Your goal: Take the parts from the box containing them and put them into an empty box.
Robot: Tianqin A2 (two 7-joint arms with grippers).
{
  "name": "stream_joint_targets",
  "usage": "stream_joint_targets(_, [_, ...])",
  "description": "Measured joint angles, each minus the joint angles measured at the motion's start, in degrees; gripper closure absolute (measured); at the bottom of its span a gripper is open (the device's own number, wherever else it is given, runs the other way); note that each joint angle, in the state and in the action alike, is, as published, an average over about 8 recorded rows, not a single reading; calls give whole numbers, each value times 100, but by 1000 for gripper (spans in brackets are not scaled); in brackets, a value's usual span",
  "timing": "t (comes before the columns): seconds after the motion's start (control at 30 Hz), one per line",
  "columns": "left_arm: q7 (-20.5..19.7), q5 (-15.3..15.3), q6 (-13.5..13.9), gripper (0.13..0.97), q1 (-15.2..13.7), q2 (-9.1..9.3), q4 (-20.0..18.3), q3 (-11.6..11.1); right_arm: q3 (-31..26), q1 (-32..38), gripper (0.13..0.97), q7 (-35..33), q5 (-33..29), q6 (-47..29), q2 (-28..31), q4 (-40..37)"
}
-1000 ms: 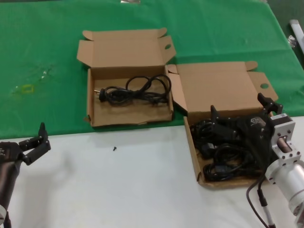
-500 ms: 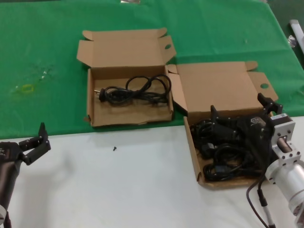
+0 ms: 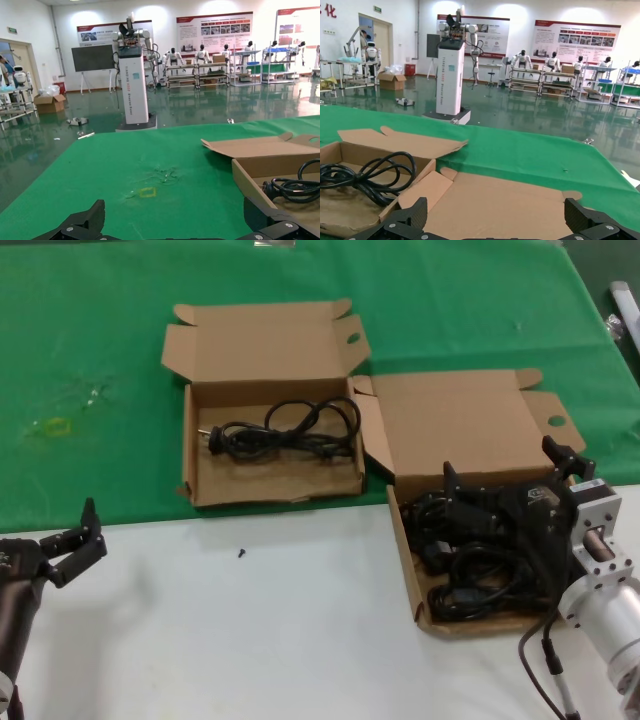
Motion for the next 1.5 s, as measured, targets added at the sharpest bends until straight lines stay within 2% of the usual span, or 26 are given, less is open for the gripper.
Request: stream_joint_targets(1.5, [0, 0, 0, 132, 0, 0, 0, 0, 0, 0, 129, 0, 0, 0, 0, 0])
